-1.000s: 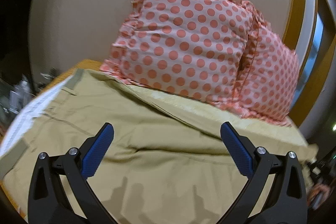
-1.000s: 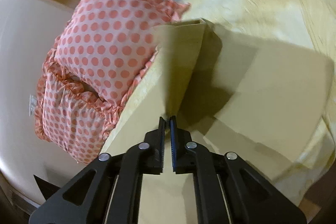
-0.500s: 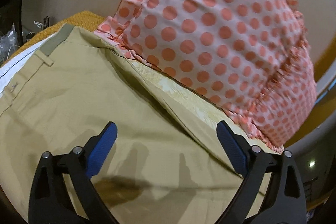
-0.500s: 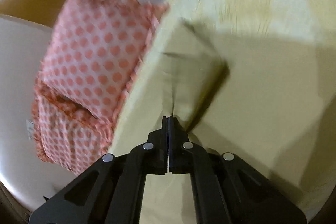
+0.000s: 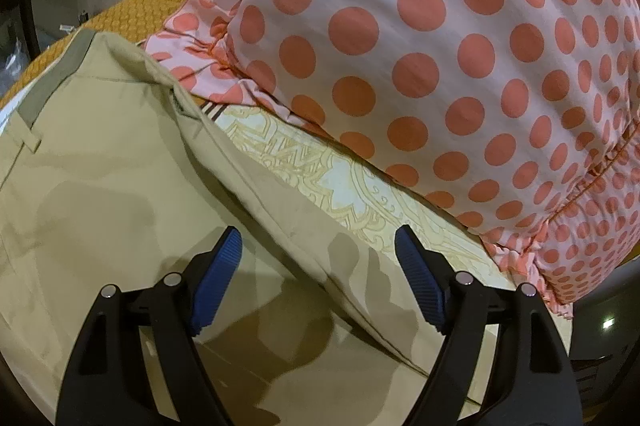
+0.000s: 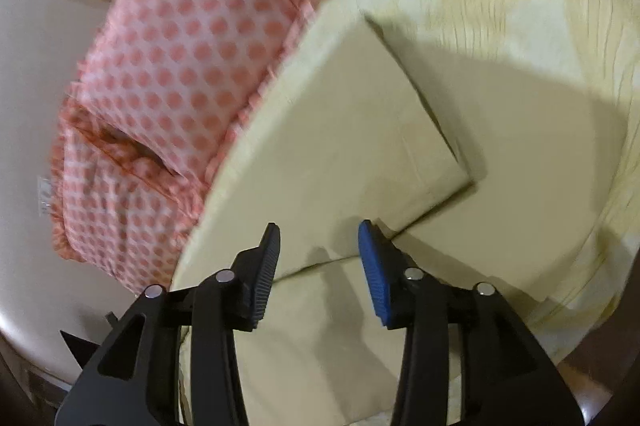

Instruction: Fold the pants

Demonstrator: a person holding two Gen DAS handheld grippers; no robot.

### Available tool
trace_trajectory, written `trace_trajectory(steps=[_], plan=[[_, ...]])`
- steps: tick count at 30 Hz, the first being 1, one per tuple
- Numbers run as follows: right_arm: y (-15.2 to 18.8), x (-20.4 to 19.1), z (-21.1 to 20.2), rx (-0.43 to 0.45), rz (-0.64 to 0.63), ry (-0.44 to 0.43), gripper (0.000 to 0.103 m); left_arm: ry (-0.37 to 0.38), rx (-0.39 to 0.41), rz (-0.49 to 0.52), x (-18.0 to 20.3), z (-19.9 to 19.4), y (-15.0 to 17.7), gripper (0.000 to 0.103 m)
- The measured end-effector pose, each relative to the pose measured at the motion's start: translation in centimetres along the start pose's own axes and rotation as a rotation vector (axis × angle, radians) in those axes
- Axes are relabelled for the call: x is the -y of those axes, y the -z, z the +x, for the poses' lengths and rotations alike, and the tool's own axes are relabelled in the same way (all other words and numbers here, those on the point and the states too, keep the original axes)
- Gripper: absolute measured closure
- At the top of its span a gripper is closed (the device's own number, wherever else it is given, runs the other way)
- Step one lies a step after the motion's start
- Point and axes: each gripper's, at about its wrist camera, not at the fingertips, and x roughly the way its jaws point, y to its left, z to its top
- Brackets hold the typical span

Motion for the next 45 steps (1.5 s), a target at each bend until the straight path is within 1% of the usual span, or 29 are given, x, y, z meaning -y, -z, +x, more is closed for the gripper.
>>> trace_trajectory(steps=[3, 5, 6, 8, 10, 13, 14, 15, 16, 17, 18, 19, 20, 21, 22, 24, 26, 29, 31, 32, 34, 36, 38, 40, 41, 42, 43, 44, 45], plan=[[0.2, -0.1, -0.1, -0.015, 0.045, 0.012, 0.060, -0.012, -0.013, -0.003, 0.1, 0.6, -0.4, 0.024], [0.8, -0.3, -0.1, -0.071, 0.075, 0.015, 0.060, -0.026, -0.015, 0.001, 0.3, 1.0, -0.6, 0.024], [1.4, -0.6, -0.1, -0.103, 0.079, 0.003, 0.060, -0.029, -0.015, 0.007, 0.4, 1.1, -0.6, 0.024], [1.8, -0.9, 0.2, -0.119, 0.068, 0.008, 0.059, -0.036, -0.017, 0.025, 0.5, 1.2, -0.6, 0.024], [1.4, -0.9, 0.6, -0.092, 0.073, -0.003, 0.058, -0.042, -0.019, 0.030, 0.7, 1.4, -0.7, 0.024], [0.6, -1.0, 1.2, -0.020, 0.093, -0.009, 0.060, -0.036, -0.017, 0.016, 0.8, 1.6, -0.8, 0.023], [0.4, -1.3, 1.6, 0.012, 0.064, 0.001, 0.064, -0.038, -0.017, 0.013, 0.8, 1.7, -0.8, 0.023], [0.3, -1.3, 2.0, 0.033, 0.033, 0.001, 0.095, -0.042, -0.019, 0.010, 0.9, 1.9, -0.9, 0.023], [0.3, -1.0, 2.1, 0.050, 0.029, -0.025, 0.101, -0.043, -0.017, 0.006, 0.8, 2.0, -0.9, 0.024], [0.3, -0.6, 2.0, 0.072, 0.037, -0.063, 0.101, -0.045, -0.013, 0.005, 0.8, 2.1, -1.0, 0.025], [0.4, -0.3, 1.9, 0.089, 0.043, -0.086, 0.101, -0.050, -0.009, 0.007, 0.8, 2.1, -1.1, 0.034], [0.5, -0.1, 1.5, 0.104, 0.043, -0.112, 0.101, -0.060, -0.007, 0.016, 0.9, 2.3, -1.2, 0.044], [0.7, -0.2, 1.3, 0.114, 0.032, -0.113, 0.101, -0.073, -0.013, 0.028, 1.1, 2.5, -1.2, 0.076], [0.8, -0.5, 1.0, 0.125, 0.014, -0.114, 0.101, -0.087, -0.018, 0.031, 1.1, 2.6, -1.3, 0.092], [0.9, -0.7, 0.8, 0.134, -0.001, -0.112, 0.101, -0.077, -0.018, 0.019, 0.6, 2.3, -1.2, 0.094], [1.1, -1.3, -0.3, 0.166, -0.038, -0.110, 0.101, -0.026, 0.004, -0.007, -0.4, 0.7, -0.6, 0.098], [1.3, -1.6, -1.6, 0.197, -0.069, -0.098, 0.101, 0.013, 0.041, -0.009, -1.3, -1.8, 0.8, 0.099], [1.9, -1.6, -3.7, 0.242, -0.104, -0.071, 0.101, 0.085, 0.125, 0.002, -3.1, -7.9, 4.9, 0.099], [2.3, -1.5, -4.6, 0.264, -0.123, -0.043, 0.101, 0.129, 0.176, 0.006, -5.1, -12.7, 9.4, 0.099], [2.4, -1.4, -5.0, 0.271, -0.132, -0.027, 0.101, 0.135, 0.188, 0.005, -5.7, -14.0, 10.9, 0.099], [2.8, -0.8, -5.6, 0.276, -0.138, 0.000, 0.101, 0.124, 0.204, 0.001, -7.8, -16.8, 15.7, 0.099], [3.2, -0.3, -5.8, 0.273, -0.142, 0.036, 0.101, 0.105, 0.197, -0.012, -9.4, -17.9, 19.3, 0.098], [3.8, 0.0, -5.8, 0.271, -0.156, 0.084, 0.101, 0.100, 0.187, -0.055, -11.1, -18.4, 22.5, 0.098], [4.4, 0.1, -5.9, 0.273, -0.182, 0.143, 0.101, 0.103, 0.179, -0.076, -11.6, -18.3, 24.3, 0.098], [4.9, -0.1, -6.2, 0.290, -0.205, 0.182, 0.101, 0.104, 0.177, -0.067, -11.8, -18.2, 24.9, 0.098], [5.1, -0.3, -6.5, 0.314, -0.222, 0.222, 0.095, 0.098, 0.196, -0.046, -12.1, -18.3, 25.4, 0.093], [5.4, -0.4, -7.1, 0.360, -0.240, 0.288, 0.074, 0.092, 0.214, -0.031, -12.1, -18.6, 25.7, 0.092], [5.5, -0.3, -7.7, 0.407, -0.232, 0.353, 0.056, 0.087, 0.224, -0.024, -12.2, -18.9, 25.9, 0.085], [5.6, 0.1, -8.2, 0.445, -0.218, 0.371, 0.033, 0.076, 0.249, -0.013, -12.2, -19.5, 26.2, 0.077]])
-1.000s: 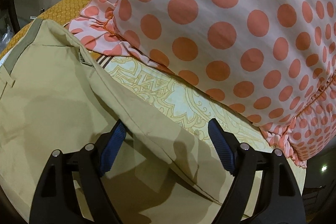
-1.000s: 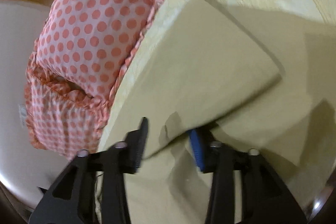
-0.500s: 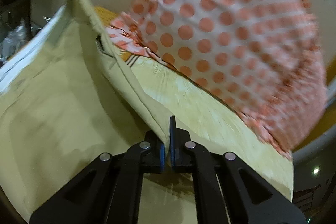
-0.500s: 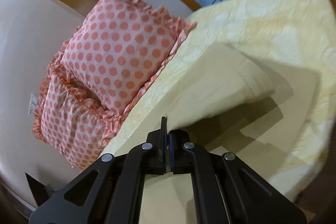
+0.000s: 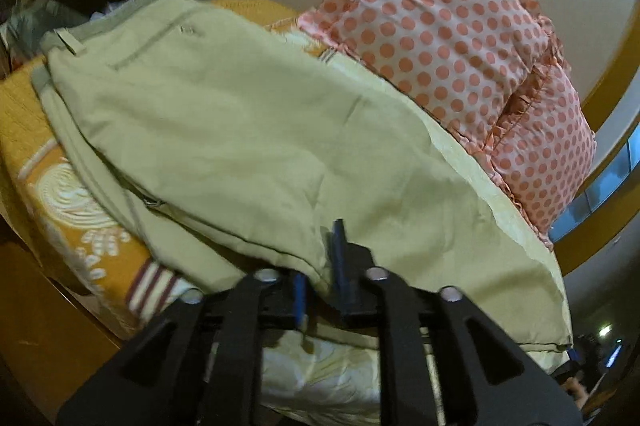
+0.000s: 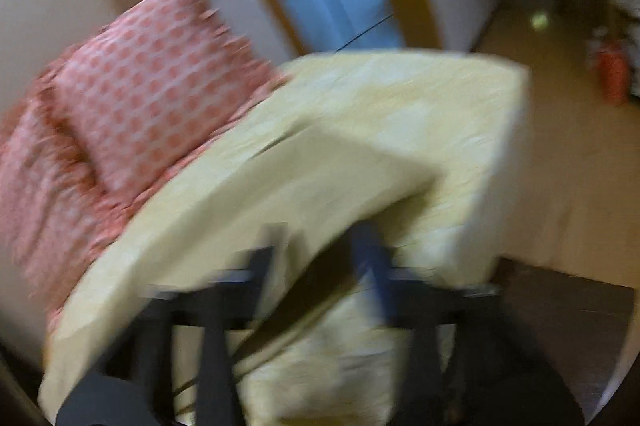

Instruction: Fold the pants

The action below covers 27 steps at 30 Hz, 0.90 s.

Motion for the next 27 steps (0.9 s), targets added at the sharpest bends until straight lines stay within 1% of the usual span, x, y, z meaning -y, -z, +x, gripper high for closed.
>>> trace_trajectory(steps=[1, 2, 4, 6, 7, 8, 9, 10, 11, 12, 13, 14, 16, 18, 19, 21, 24, 25, 27], plan=[[0.0, 0.3, 0.0, 0.017, 0.002, 0.009, 0.033, -0.023, 0.037, 0.016, 0.0, -0.8, 0.0, 0.071], [-0.1, 0.4, 0.4, 0.012, -0.008, 0.032, 0.033, -0.026, 0.065, 0.030, -0.3, -1.5, 0.1, 0.069], [0.2, 0.6, 1.2, 0.005, -0.016, 0.059, 0.040, -0.038, 0.092, 0.043, -0.6, -2.4, 0.1, 0.063], [0.6, 0.9, 1.7, 0.010, -0.016, 0.107, 0.040, -0.052, 0.118, 0.028, -1.2, -3.2, 0.0, 0.058], [0.8, 1.2, 1.6, 0.033, 0.004, 0.121, 0.041, -0.066, 0.147, 0.012, -1.6, -3.7, 0.1, 0.053], [1.0, 1.3, 1.5, 0.061, 0.008, 0.146, 0.041, -0.091, 0.187, -0.003, -2.2, -4.4, 0.0, 0.044], [1.1, 1.4, 1.6, 0.073, 0.002, 0.153, 0.040, -0.121, 0.250, -0.023, -2.8, -5.4, 0.0, 0.035], [1.2, 1.3, 1.8, 0.086, -0.011, 0.145, 0.040, -0.142, 0.299, -0.042, -3.5, -6.1, 0.0, 0.032], [1.3, 1.3, 2.0, 0.090, -0.032, 0.116, 0.040, -0.162, 0.330, -0.065, -4.1, -6.6, -0.1, 0.029], [1.4, 0.9, 2.5, 0.089, -0.067, 0.073, 0.042, -0.178, 0.346, -0.097, -5.0, -6.9, -0.4, 0.028], [1.6, 0.7, 2.6, 0.087, -0.095, 0.049, 0.055, -0.186, 0.345, -0.116, -5.5, -7.0, -0.6, 0.028], [1.8, 0.6, 3.1, 0.086, -0.125, 0.042, 0.059, -0.194, 0.339, -0.132, -6.1, -6.9, -0.7, 0.028], [1.8, 0.9, 3.6, 0.076, -0.122, -0.002, 0.095, -0.206, 0.322, -0.164, -7.2, -6.6, -0.8, 0.027], [1.3, 1.2, 3.6, 0.079, -0.098, -0.053, 0.098, -0.204, 0.313, -0.182, -7.9, -6.4, -0.8, 0.026], [1.2, 0.8, 3.2, 0.086, -0.110, -0.067, 0.098, -0.201, 0.312, -0.187, -8.2, -6.4, -0.7, 0.026], [0.5, -1.1, 2.3, 0.104, -0.162, -0.133, 0.098, -0.188, 0.308, -0.187, -8.7, -6.5, -0.6, 0.023], [-0.1, -6.6, 0.2, 0.128, -0.271, -0.280, 0.098, -0.153, 0.290, -0.176, -8.6, -6.1, -0.9, 0.018], [0.2, -9.8, -0.9, 0.135, -0.329, -0.369, 0.098, -0.140, 0.280, -0.176, -8.6, -5.9, -1.0, 0.018], [1.2, -14.1, -2.3, 0.130, -0.393, -0.493, 0.098, -0.123, 0.264, -0.178, -8.7, -5.7, -1.2, 0.016]])
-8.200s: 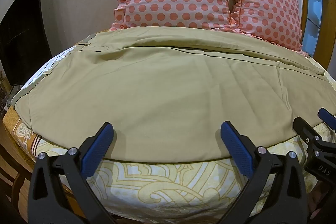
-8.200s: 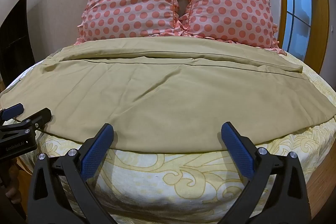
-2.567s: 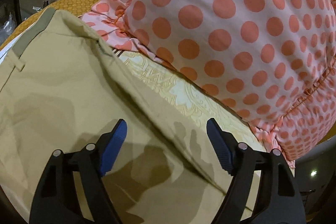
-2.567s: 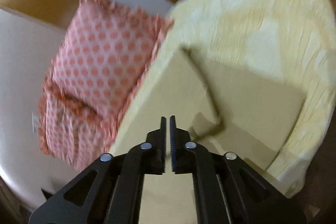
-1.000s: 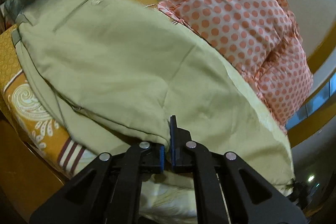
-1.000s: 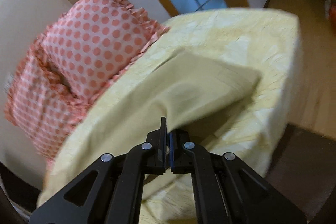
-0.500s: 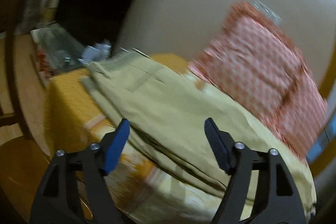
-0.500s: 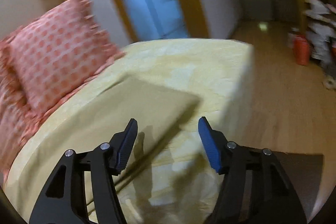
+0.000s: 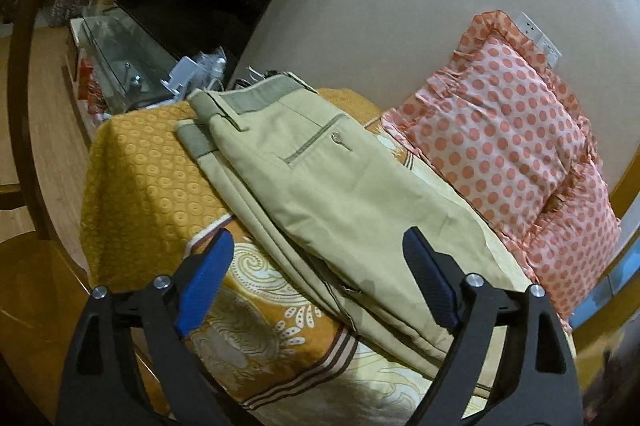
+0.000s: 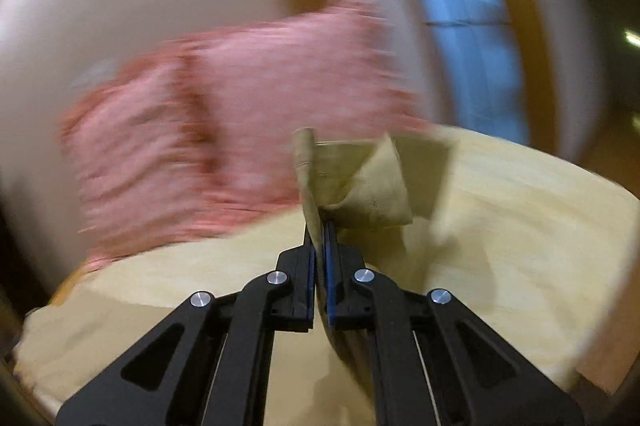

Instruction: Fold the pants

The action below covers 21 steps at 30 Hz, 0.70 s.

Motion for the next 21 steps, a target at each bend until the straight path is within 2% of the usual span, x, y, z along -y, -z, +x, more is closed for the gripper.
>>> trace_trajectory(steps=[3, 4, 6, 8, 9, 10, 11, 12, 13, 15, 19, 21], plan=[[0.7, -10.1, 1.8, -0.057, -0.097, -0.299, 0.098, 0.013, -0.019, -0.017, -0.2, 0.3, 0.0, 0.014], [1.4, -12.6, 2.3, -0.087, -0.122, -0.369, 0.098, 0.018, -0.026, -0.028, -0.3, 0.5, 0.0, 0.014], [4.5, -19.1, 3.5, -0.197, -0.187, -0.534, 0.098, 0.028, -0.040, -0.052, -0.6, 0.8, 0.0, 0.013], [8.0, -23.9, 4.3, -0.313, -0.256, -0.626, 0.098, 0.027, -0.036, -0.061, -0.7, 0.9, -0.1, 0.013], [11.0, -27.1, 4.8, -0.429, -0.345, -0.676, 0.097, 0.025, -0.035, -0.065, -0.8, 0.8, -0.1, 0.013], [13.0, -29.0, 4.8, -0.501, -0.414, -0.698, 0.097, 0.025, -0.032, -0.073, -0.9, 0.8, -0.2, 0.012], [15.3, -30.8, 4.5, -0.568, -0.489, -0.706, 0.093, 0.022, -0.020, -0.090, -1.2, 0.6, -0.3, 0.012], [16.6, -31.7, 4.1, -0.600, -0.533, -0.705, 0.081, 0.022, -0.011, -0.101, -1.5, 0.5, -0.5, 0.012], [18.1, -32.5, 3.1, -0.609, -0.579, -0.716, 0.053, 0.019, -0.005, -0.108, -1.8, 0.4, -0.6, 0.012], [19.1, -33.0, 0.6, -0.511, -0.627, -0.758, 0.026, 0.006, 0.009, -0.119, -2.3, 0.3, -1.1, 0.012], [21.0, -34.2, -3.7, -0.289, -0.859, -0.798, 0.025, 0.009, 0.002, -0.121, -3.0, 0.7, -2.0, 0.012], [22.2, -34.8, -5.4, -0.238, -0.925, -0.808, 0.025, 0.011, -0.006, -0.125, -3.3, 1.1, -2.6, 0.012]])
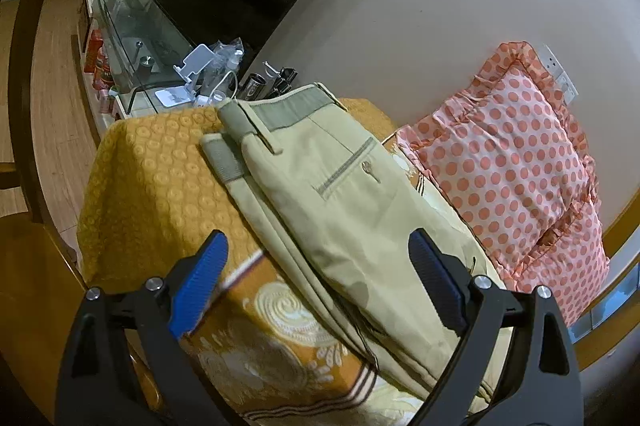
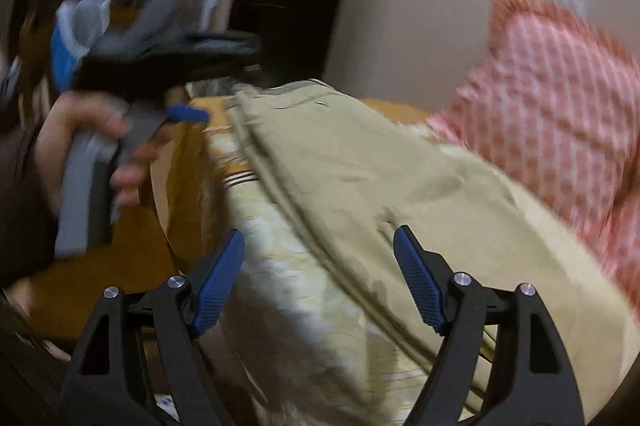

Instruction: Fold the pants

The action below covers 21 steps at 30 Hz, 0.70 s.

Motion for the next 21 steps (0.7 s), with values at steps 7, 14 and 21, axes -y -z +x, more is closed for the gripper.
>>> trace_trajectory(steps=[7, 14, 21], plan=[[1.3, -5.1, 1.1, -0.013, -0.198, -0.055, 0.021, -0.009, -0.037, -0.020, -0.4, 1.6, -1.5, 0.012], [1.0, -4.2, 0.4, 0.009, -0.112, -0.037, 0.016, -0.031, -0.081, -0.024, 0.1, 3.5, -2.9, 0.012], [0.9, -3.2, -0.3, 0.046, -0.059, -0.036, 0.014, -0.049, -0.153, -0.107, -0.7, 5.3, -3.4, 0.086]])
